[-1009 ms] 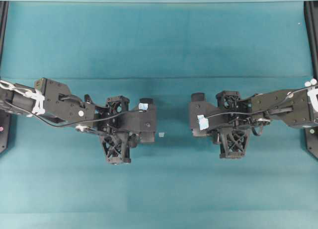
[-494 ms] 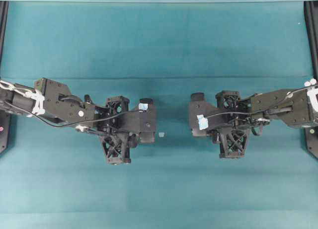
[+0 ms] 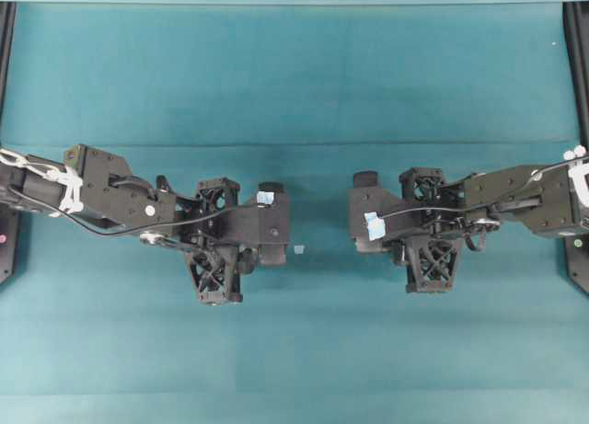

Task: Insert the washer onto the shaft with both hands.
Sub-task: 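Close left gripper on washer and right gripper on hex collar, then lift both parts and rotate grippers to face each other, then move shaft tip into washer hole, pushing grippers together, then slide washer down the shaft onto the hex collar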

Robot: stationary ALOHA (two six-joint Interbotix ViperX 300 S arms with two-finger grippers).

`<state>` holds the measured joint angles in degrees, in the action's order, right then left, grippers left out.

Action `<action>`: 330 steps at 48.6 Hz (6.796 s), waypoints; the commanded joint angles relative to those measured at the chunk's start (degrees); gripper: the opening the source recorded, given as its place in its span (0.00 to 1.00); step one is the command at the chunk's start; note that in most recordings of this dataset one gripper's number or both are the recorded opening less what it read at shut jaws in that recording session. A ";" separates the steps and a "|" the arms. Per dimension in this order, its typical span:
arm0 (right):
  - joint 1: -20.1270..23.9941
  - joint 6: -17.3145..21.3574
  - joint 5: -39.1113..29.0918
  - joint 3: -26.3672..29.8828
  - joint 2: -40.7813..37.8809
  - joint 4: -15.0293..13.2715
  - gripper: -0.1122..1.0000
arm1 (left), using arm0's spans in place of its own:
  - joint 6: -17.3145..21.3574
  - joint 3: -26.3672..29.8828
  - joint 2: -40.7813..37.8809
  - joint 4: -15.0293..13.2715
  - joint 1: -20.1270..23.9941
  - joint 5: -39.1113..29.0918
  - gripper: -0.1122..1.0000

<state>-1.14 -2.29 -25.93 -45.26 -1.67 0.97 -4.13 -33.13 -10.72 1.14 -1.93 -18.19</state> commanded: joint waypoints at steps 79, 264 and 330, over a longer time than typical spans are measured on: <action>-1.14 -0.09 5.62 -1.85 9.84 -0.18 0.10 | 0.26 -2.46 8.44 0.00 0.62 5.98 0.43; 5.10 9.67 52.73 -10.90 5.54 0.88 0.10 | -1.76 -3.34 1.41 -0.09 -0.88 47.37 0.43; 4.66 9.67 54.76 -9.93 3.96 1.41 0.10 | -1.67 -1.41 -0.26 0.00 -0.70 45.53 0.43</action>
<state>3.60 6.86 28.30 -56.16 1.93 2.20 -5.89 -35.51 -11.78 1.05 -2.55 27.51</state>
